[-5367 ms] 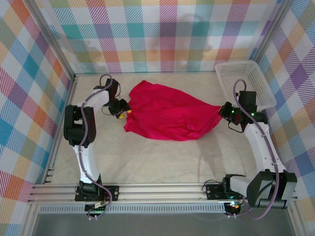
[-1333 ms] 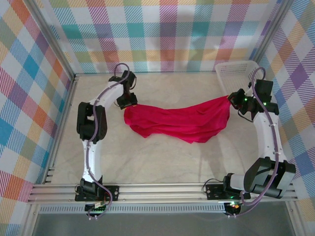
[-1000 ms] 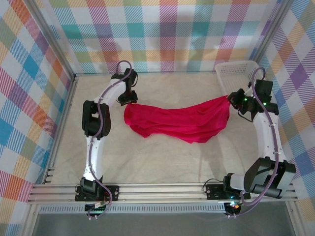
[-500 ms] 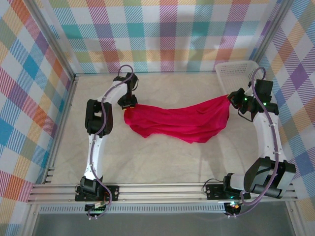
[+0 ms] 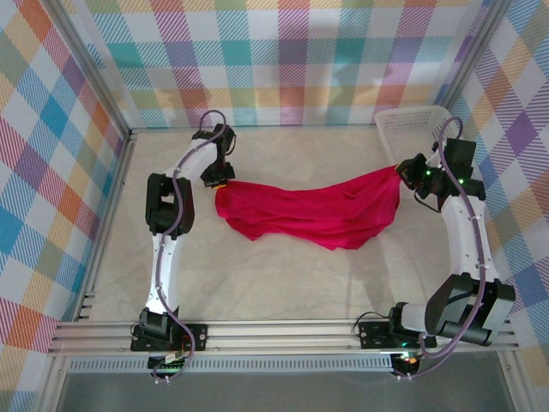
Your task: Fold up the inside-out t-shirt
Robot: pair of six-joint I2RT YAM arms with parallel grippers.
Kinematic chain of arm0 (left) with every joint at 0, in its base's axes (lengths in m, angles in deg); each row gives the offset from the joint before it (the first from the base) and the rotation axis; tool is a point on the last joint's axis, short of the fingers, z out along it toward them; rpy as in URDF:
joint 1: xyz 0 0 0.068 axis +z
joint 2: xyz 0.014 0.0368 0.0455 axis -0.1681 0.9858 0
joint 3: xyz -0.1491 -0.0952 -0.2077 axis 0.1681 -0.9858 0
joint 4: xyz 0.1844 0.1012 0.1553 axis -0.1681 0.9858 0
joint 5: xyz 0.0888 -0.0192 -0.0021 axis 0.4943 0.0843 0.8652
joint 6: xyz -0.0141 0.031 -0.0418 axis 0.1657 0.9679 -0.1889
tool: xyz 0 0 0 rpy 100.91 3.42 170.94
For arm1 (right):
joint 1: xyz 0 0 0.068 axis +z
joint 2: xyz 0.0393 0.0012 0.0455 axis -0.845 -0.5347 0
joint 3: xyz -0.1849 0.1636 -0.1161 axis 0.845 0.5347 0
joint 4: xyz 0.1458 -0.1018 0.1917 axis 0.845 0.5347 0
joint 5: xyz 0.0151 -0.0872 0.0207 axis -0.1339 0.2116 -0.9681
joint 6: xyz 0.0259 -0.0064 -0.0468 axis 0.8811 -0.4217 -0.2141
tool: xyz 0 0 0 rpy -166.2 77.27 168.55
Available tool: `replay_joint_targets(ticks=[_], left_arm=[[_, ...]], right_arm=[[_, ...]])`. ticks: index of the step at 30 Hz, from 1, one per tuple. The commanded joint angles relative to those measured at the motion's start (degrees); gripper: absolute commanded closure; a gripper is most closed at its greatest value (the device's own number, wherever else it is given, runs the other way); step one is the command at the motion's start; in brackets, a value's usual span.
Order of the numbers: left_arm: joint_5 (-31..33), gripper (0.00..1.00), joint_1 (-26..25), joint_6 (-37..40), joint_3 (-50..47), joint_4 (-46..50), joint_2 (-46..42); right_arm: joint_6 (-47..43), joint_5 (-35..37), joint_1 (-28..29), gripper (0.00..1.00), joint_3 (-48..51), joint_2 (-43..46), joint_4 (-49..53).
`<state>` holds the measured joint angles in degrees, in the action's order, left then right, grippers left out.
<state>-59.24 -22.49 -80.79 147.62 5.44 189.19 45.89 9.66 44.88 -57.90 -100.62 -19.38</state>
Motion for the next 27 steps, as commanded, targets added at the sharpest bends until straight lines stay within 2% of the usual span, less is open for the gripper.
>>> replay_joint_targets(ticks=[1,4,7,10,14,20,23,24,27], left_arm=[[-0.16,1.00,0.87,0.11,2.04,2.02,0.89],[-2.13,1.00,0.95,0.02,3.60,4.12,-1.11],[-8.58,1.00,2.43,-0.94,5.34,5.22,-6.65],[-22.16,1.00,7.38,-5.38,5.99,3.67,-14.03],[-41.54,1.00,16.13,-15.11,4.79,-4.22,-23.69],[-54.32,1.00,25.62,-24.85,7.77,-10.14,-31.72],[-61.18,1.00,29.11,-29.94,7.19,-14.53,-33.41],[-62.53,1.00,30.95,-30.96,7.28,-15.29,-33.64],[-65.14,1.00,32.28,-32.42,7.87,-16.35,-34.20]], right_arm=[[0.25,-1.11,-0.37,1.00,-1.47,-0.87,-1.71],[0.13,-1.01,-0.30,1.00,-3.34,-1.11,-0.78],[0.03,-0.41,-0.31,1.00,-7.40,-1.41,0.83],[0.82,-0.52,-0.35,1.00,-13.05,-2.00,3.00],[1.08,0.16,-0.94,1.00,-22.95,-2.94,7.09],[1.54,-0.03,-4.78,1.00,-35.10,-5.10,12.75],[2.26,-1.51,-6.94,1.00,-35.46,-4.85,12.64],[2.22,-1.91,-7.23,1.00,-35.21,-4.77,12.44],[2.22,-2.91,-7.43,1.00,-34.52,-4.93,12.15]])
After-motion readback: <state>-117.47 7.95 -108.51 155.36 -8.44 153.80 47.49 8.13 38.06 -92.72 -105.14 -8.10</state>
